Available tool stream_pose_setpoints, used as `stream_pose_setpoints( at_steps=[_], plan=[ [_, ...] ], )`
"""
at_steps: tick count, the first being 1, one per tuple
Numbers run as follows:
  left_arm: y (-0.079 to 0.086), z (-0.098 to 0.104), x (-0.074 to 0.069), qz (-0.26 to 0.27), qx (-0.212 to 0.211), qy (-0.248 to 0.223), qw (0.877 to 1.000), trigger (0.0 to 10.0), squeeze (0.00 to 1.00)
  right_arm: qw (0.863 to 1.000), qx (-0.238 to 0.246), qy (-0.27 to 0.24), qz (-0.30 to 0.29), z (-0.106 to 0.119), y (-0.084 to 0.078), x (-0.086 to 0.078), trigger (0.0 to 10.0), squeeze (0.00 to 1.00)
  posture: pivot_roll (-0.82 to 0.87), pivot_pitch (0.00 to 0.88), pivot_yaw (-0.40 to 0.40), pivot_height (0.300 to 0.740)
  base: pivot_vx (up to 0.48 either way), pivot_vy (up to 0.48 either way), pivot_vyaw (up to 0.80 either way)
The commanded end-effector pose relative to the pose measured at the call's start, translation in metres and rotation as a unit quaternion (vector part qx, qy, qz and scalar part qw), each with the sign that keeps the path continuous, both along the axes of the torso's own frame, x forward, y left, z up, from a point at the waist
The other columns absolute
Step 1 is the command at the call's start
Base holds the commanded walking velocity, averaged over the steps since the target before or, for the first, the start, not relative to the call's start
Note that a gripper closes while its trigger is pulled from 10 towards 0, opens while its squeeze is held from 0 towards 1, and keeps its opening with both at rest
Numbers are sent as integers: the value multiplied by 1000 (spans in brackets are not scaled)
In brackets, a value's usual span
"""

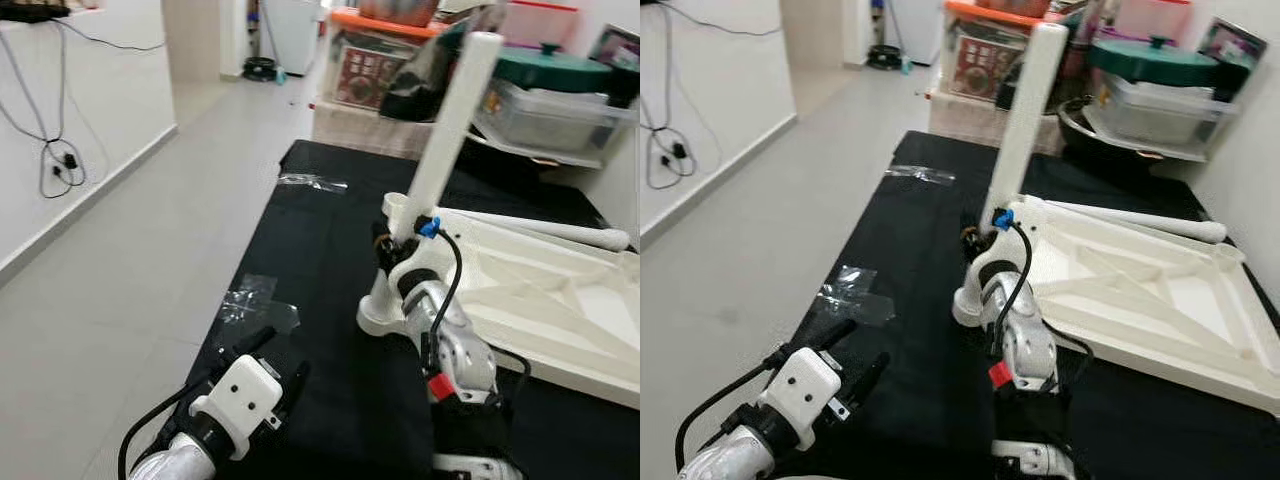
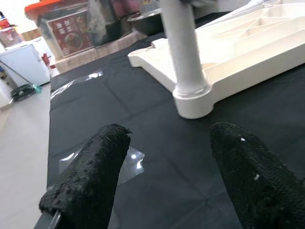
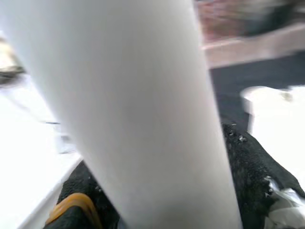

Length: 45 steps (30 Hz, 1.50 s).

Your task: Building children table

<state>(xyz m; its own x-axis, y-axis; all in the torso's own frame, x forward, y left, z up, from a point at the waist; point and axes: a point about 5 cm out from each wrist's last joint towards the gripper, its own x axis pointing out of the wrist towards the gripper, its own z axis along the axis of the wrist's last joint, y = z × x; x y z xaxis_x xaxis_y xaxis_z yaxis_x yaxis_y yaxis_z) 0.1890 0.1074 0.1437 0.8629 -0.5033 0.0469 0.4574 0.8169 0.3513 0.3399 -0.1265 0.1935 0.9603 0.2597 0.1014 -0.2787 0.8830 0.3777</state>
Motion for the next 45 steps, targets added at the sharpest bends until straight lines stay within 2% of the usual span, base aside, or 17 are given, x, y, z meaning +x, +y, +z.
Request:
stream_pose_setpoints(
  at_steps=[1, 5, 6, 7, 11, 16, 17, 19, 22, 25, 28, 31, 33, 34, 35, 38, 45],
  plan=[
    [-1, -3, 0, -2, 6, 4, 1000, 10000, 0, 992, 25, -18, 121, 6, 13, -3, 10000, 0, 120, 0, -144, 740, 0, 0, 0],
    [-1, -3, 0, -3, 7, 3, 1000, 10000, 0, 955, 12, -30, 293, 5, 11, -19, 10000, 0, 122, 0, -145, 740, 0, 0, 0],
    [-1, -3, 0, -3, 7, 3, 1000, 10000, 0, 925, -4, -40, 377, 4, 9, -30, 10000, 0, 124, 0, -147, 740, 0, 0, 0],
    [-1, -3, 0, -3, 7, 3, 1000, 10000, 0, 925, -4, -40, 377, 4, 9, -30, 10000, 0, 124, 0, -147, 740, 0, 0, 0],
    [0, -2, 1, 0, 7, 1, 1000, 10000, 0, 865, -50, -47, 497, 0, 10, -49, 10000, 0, 127, 0, -148, 740, 0, 0, 0],
    [0, -2, 0, -1, 8, 2, 1000, 10000, 0, 845, -67, -46, 529, -4, 12, -51, 8745, 0, 128, 0, -147, 740, 0, 0, 0],
    [0, -2, 0, 0, 8, 2, 1000, 10000, 0, 857, -95, -38, 504, -9, 13, -44, 0, 0, 129, 0, -147, 740, 0, 0, 0],
    [1, -2, 0, 0, 8, 2, 1000, 10000, 0, 866, -117, -33, 486, -13, 14, -39, 0, 0, 129, 0, -146, 740, 0, 0, 0],
    [1, -2, 0, 0, 8, 2, 1000, 10000, 0, 921, -158, -24, 355, -14, 8, -13, 0, 0, 127, 2, -145, 740, 0, 0, 0],
    [1, -2, 0, 0, 8, 2, 1000, 10000, 0, 950, -163, -20, 266, -11, 1, 0, 0, 0, 125, 3, -146, 740, 0, 0, 0],
    [1, -2, 0, -1, 8, 2, 1000, 10000, 0, 961, -159, -18, 227, -9, -3, 6, 0, 0, 125, 3, -146, 740, 0, 0, 0],
    [1, -3, 0, -1, 7, 3, 1000, 10000, 0, 991, -117, 30, 49, -10, -18, 15, 0, 0, 120, 2, -144, 740, 0, 0, 0],
    [0, -3, 0, -2, 7, 4, 1000, 10000, 0, 987, -109, 66, -93, -15, -30, 12, 0, 0, 120, 1, -142, 740, 0, 0, 0],
    [0, -3, 0, -2, 7, 4, 1000, 10000, 0, 987, -109, 66, -93, -15, -30, 12, 0, 0, 120, 1, -142, 740, 0, 0, 0],
    [0, -3, 0, -2, 7, 4, 1000, 10000, 0, 970, -111, 73, -202, -14, -43, 2, 0, 0, 121, 1, -145, 740, 0, 0, 0],
    [0, -3, 0, -3, 8, 3, 1000, 10000, 0, 941, -109, 87, -308, -15, -51, -11, 0, 0, 117, 4, -143, 740, 0, 0, 0],
    [4, -3, 1, 3, 13, 1, 1000, 10000, 0, 949, -101, 118, -274, -24, -16, -18, 980, 0, 122, 6, -146, 740, 0, 0, 0]
  ],
)
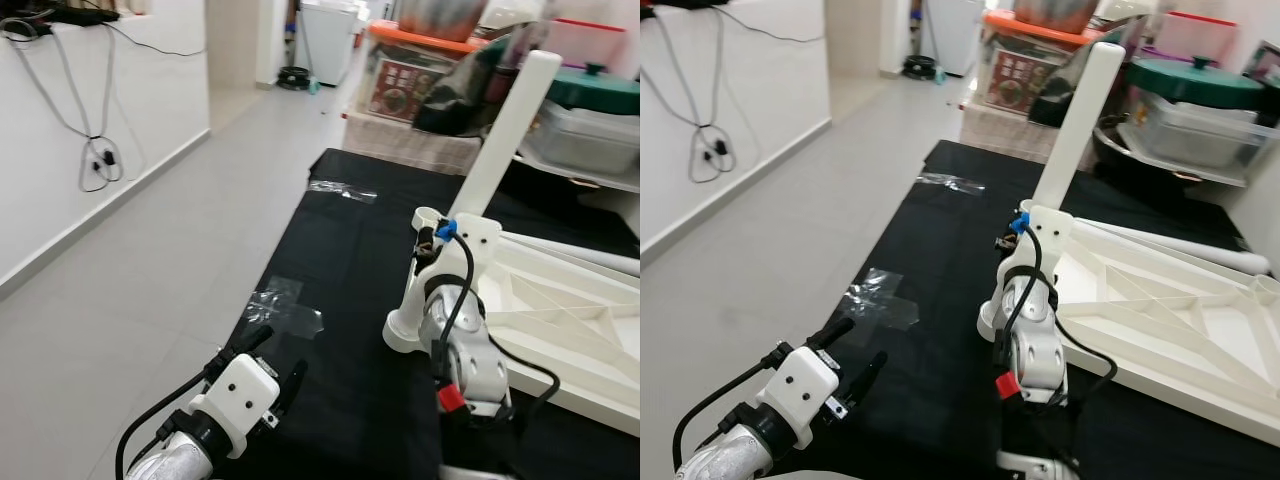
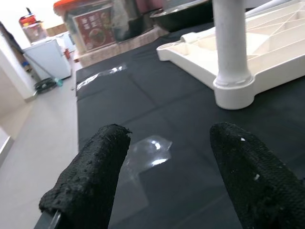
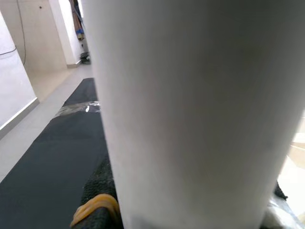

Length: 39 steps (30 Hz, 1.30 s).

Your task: Building children table

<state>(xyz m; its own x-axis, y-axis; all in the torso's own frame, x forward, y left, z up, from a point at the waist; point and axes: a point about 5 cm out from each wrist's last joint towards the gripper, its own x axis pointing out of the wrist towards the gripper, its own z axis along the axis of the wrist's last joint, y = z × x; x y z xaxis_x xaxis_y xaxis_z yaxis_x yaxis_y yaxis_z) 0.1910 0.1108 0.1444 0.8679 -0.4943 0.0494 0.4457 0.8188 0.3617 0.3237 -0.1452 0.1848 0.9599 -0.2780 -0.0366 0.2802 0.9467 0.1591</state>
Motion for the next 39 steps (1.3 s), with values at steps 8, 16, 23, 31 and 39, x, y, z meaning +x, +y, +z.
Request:
stream_pose_setpoints(
  at_steps=[8, 16, 23, 31, 39],
  plan=[
    [-2, -4, -2, -6, 6, 7, 1000, 10000, 0, 992, 81, -8, 99, -4, 25, 11, 10000, 882, 119, 2, -148, 740, 0, 0, 0],
    [-2, -4, -2, -6, 6, 6, 1000, 10000, 0, 945, 108, -49, 305, 0, 21, 21, 10000, 0, 120, 0, -149, 740, 0, 0, 0],
    [-2, -4, -2, -4, 7, 6, 1000, 10000, 0, 944, -50, -5, 326, -11, -3, 24, 10000, 0, 123, 0, -147, 740, 0, 0, 0],
    [-2, -6, -2, -5, 8, 8, 1000, 10000, 0, 953, -44, 12, 300, -23, -10, 20, 3608, 0, 115, 0, -140, 740, 0, 0, 0],
    [-1, -6, -2, -1, 9, 6, 1000, 10000, 0, 922, -4, 12, 387, -29, -16, 13, 0, 0, 115, 0, -149, 740, 0, 0, 0]
  ],
)
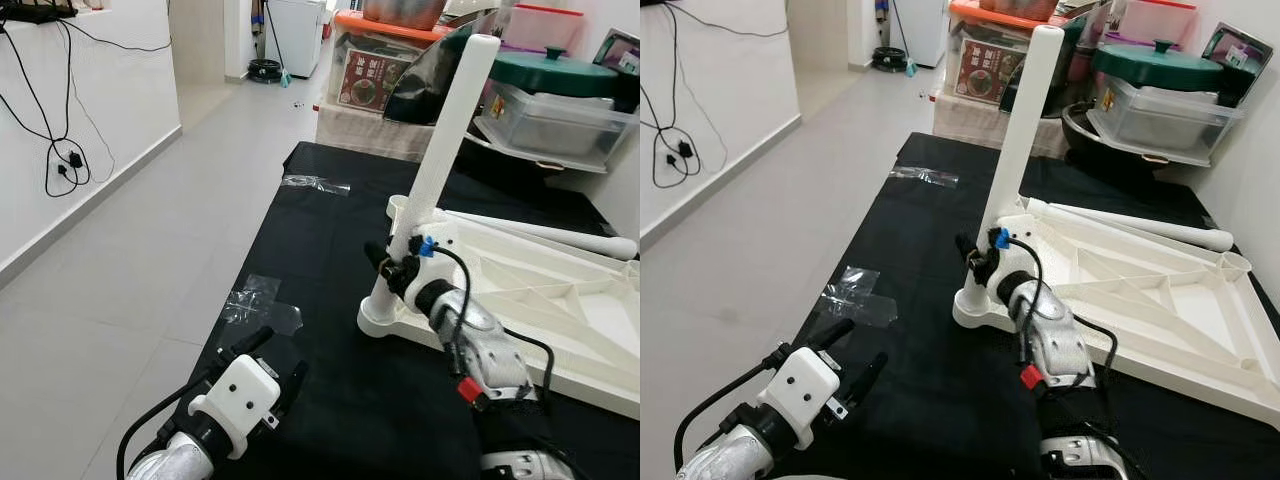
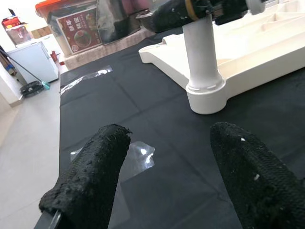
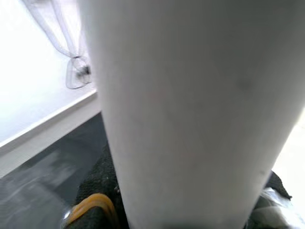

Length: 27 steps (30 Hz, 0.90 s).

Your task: Building children table

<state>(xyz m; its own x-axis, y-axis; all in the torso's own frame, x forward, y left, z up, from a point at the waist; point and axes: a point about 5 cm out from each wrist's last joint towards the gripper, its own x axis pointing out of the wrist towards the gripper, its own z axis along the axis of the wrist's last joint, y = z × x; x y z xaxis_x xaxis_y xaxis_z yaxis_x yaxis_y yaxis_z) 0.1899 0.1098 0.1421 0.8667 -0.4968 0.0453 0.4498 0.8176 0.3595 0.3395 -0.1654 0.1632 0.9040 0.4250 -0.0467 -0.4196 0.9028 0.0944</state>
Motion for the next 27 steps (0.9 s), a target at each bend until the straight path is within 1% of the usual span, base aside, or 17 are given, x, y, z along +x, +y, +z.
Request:
stream_pose_setpoints(
  at_steps=[1, 3, 4, 6, 7, 8, 9, 11, 13, 14, 16, 18, 19, 20, 22, 23, 27],
  plan=[
    [0, -4, -1, 1, 9, 3, 1000, 10000, 0, 998, 24, 23, 46, -7, 1, -3, 0, 0, 115, 0, -149, 740, 0, 0, 0],
    [0, -4, -1, 0, 10, 4, 1000, 10000, 0, 995, 37, 30, 90, -4, -12, -9, 0, 0, 112, 0, -146, 740, 0, 0, 0],
    [0, -4, -1, 0, 10, 4, 1000, 10000, 0, 995, 37, 30, 90, -4, -12, -9, 0, 0, 112, 0, -146, 740, 0, 0, 0],
    [0, -4, 0, 0, 9, 4, 1000, 10000, 0, 990, 44, 40, 125, -3, -25, -17, 0, 0, 107, 0, -143, 740, 0, 0, 0],
    [0, -4, 0, -1, 9, 4, 1000, 10000, 0, 985, 36, 49, 160, -3, -34, -25, 0, 0, 107, 0, -143, 740, 0, 0, 0],
    [0, -4, 0, -1, 9, 4, 1000, 10000, 0, 985, 36, 49, 160, -3, -34, -25, 0, 0, 107, 0, -143, 740, 0, 0, 0],
    [0, -4, 0, -1, 9, 4, 1000, 10000, 0, 980, 33, 59, 188, -4, -40, -33, 0, 0, 106, 0, -142, 740, 0, 0, 0],
    [0, -4, -1, -1, 9, 4, 1000, 10000, 0, 970, 2, 80, 231, -8, -53, -47, 0, 0, 105, 0, -141, 740, 0, 0, 0],
    [0, -4, -1, -2, 9, 4, 1000, 10000, 0, 967, -9, 85, 239, -10, -57, -50, 0, 0, 105, 0, -141, 740, 0, 0, 0],
    [0, -4, -1, -2, 9, 5, 1000, 10000, 0, 968, -34, 98, 230, -15, -71, -54, 0, 0, 102, 0, -139, 740, 0, 0, 0],
    [0, -4, -1, -2, 9, 5, 1000, 10000, 0, 968, -34, 98, 230, -15, -71, -54, 0, 0, 102, 0, -139, 740, 0, 0, 0],
    [1, -4, 0, -1, 10, 5, 1000, 10000, 0, 969, -70, 124, 201, -22, -95, -60, 0, 0, 99, 0, -133, 740, 0, 0, 0],
    [1, -4, 0, -1, 10, 5, 1000, 10000, 0, 969, -70, 124, 201, -22, -95, -60, 0, 0, 99, 0, -133, 740, 0, 0, 0],
    [1, -4, 0, -1, 11, 5, 1000, 10000, 0, 969, -83, 136, 187, -25, -105, -63, 0, 0, 99, 0, -133, 740, 0, 0, 0],
    [1, -4, 0, -2, 11, 5, 1000, 10000, 0, 973, -132, 150, 115, -34, -123, -62, 0, 0, 98, 0, -129, 740, 0, 0, 0],
    [1, -4, 0, -2, 11, 5, 1000, 10000, 0, 974, -148, 150, 84, -37, -128, -60, 0, 0, 98, 0, -129, 740, 0, 0, 0],
    [2, -5, 0, -3, 13, 6, 1000, 10000, 0, 974, -152, 162, 50, -44, -133, -64, 0, 0, 98, 1, -122, 740, 0, 0, 0]
  ],
)
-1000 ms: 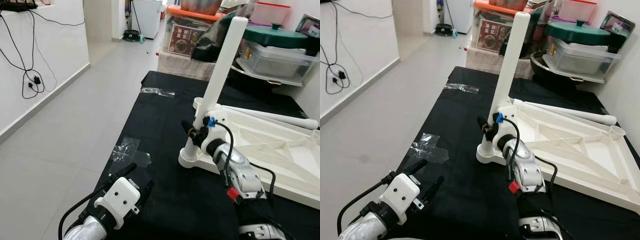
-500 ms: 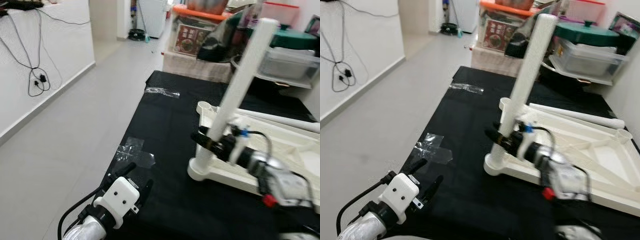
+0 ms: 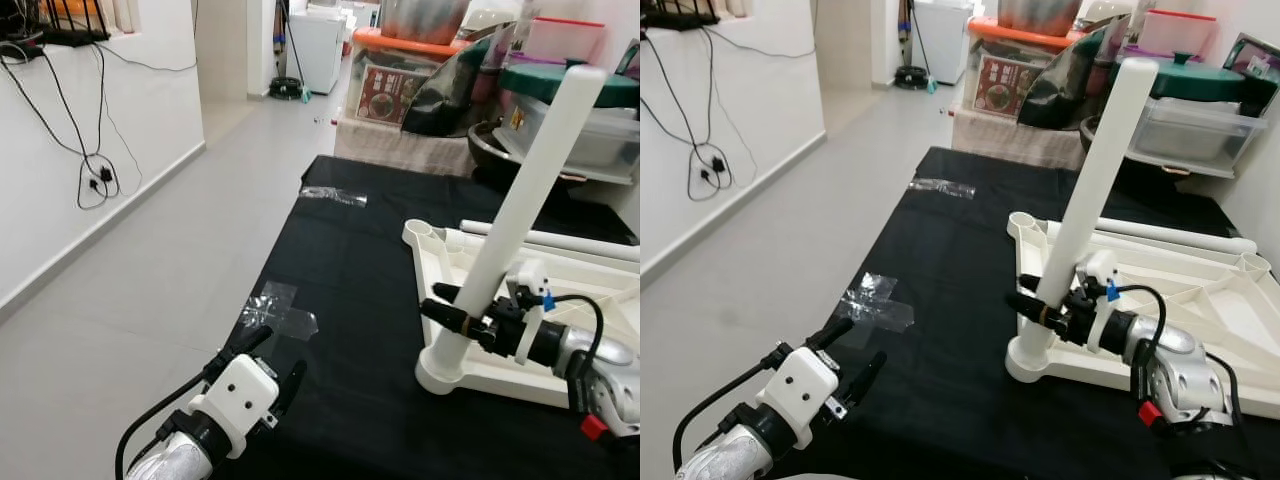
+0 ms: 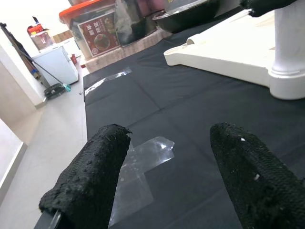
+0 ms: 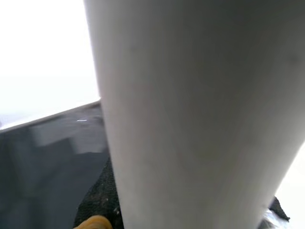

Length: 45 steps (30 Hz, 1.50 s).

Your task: Building children table

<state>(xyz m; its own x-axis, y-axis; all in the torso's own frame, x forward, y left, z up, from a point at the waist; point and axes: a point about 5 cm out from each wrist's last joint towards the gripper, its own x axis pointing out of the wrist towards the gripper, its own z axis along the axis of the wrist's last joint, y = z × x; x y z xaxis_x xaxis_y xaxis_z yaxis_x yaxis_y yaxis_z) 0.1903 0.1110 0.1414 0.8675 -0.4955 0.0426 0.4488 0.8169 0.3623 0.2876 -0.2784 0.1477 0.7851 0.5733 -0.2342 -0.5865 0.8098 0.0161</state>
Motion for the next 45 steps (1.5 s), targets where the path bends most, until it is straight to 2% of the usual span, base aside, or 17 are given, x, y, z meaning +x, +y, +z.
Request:
stream_pose_setpoints(
  at_steps=[1, 5, 6, 13, 14, 15, 16, 18, 19, 21, 26, 32, 34, 36, 40, 43, 45],
  plan=[
    [0, -4, -1, -4, 11, 6, 1000, 10000, 0, 990, -82, 100, -54, -32, -20, -16, 0, 0, 98, 1, -122, 740, 0, 0, 0],
    [0, -5, -1, -6, 13, 7, 1000, 10000, 0, 989, -83, 110, -43, -37, -18, -21, 0, 0, 96, 1, -120, 740, 0, 0, 0],
    [0, -5, -1, -7, 15, 7, 1000, 10000, 0, 990, -76, 112, -30, -38, -15, -23, 10000, 0, 95, 1, -119, 740, 0, 0, 0],
    [0, -6, -1, -9, 18, 7, 1000, 10000, 0, 992, -63, 101, -47, -39, -7, -20, 10000, 0, 94, 0, -119, 740, 0, 0, 0],
    [0, -6, -1, -9, 17, 8, 1000, 10000, 0, 994, -48, 97, -21, -37, 1, -22, 10000, 1000, 92, 0, -115, 740, 0, 0, 0],
    [0, -6, -1, -9, 17, 8, 1000, 10000, 0, 995, -33, 92, 6, -35, 7, -26, 10000, 1000, 92, 1, -114, 740, 0, 0, 0],
    [-1, -6, -1, -10, 17, 8, 1000, 10000, 0, 995, -27, 89, 23, -33, 12, -29, 10000, 871, 94, 0, -117, 740, 0, 0, 0],
    [-1, -6, -1, -10, 17, 8, 1000, 10000, 0, 995, -18, 92, 43, -30, 16, -32, 10000, 871, 94, 0, -117, 740, 0, 0, 0],
    [-1, -6, -1, -10, 16, 9, 1000, 10000, 0, 992, -23, 98, 70, -28, 18, -38, 10000, 0, 91, 0, -116, 740, 0, 0, 0],
    [-1, -7, 0, -10, 15, 9, 1000, 10000, 0, 988, -40, 111, 102, -26, 17, -45, 10000, 0, 90, 0, -115, 740, 0, 0, 0],
    [-1, -7, 0, -9, 14, 12, 1000, 10000, 0, 981, -79, 131, 121, -21, 6, -53, 10000, 0, 83, 0, -111, 740, 0, 0, 0],
    [1, -10, 0, -3, 10, 26, 1000, 10000, 0, 979, -63, 122, 153, -7, 11, -60, 10000, 0, 77, 0, -112, 740, 0, 0, 0],
    [1, -11, 0, -3, 5, 32, 999, 10000, 0, 982, -68, 105, 138, -9, 14, -57, 10000, 0, 77, 0, -113, 740, 0, 0, 0],
    [2, -13, 1, -1, 5, 38, 999, 10000, 0, 996, -59, 64, 35, -15, 16, -42, 10000, 0, 78, 0, -111, 740, 0, 0, 0],
    [2, -13, 1, -1, 8, 38, 999, 10000, 0, 998, -34, 47, -5, -17, 17, -39, 10000, 0, 81, 0, -109, 740, 0, 0, 0],
    [2, -13, 1, -1, 11, 34, 999, 10000, 0, 993, -11, 83, 82, -16, 16, -60, 10000, 0, 83, 0, -112, 740, 0, 0, 0],
    [2, -13, 1, -1, 12, 34, 999, 10000, 0, 990, -10, 90, 104, -16, 15, -65, 10000, 0, 83, 0, -112, 740, 0, 0, 0]
  ],
)
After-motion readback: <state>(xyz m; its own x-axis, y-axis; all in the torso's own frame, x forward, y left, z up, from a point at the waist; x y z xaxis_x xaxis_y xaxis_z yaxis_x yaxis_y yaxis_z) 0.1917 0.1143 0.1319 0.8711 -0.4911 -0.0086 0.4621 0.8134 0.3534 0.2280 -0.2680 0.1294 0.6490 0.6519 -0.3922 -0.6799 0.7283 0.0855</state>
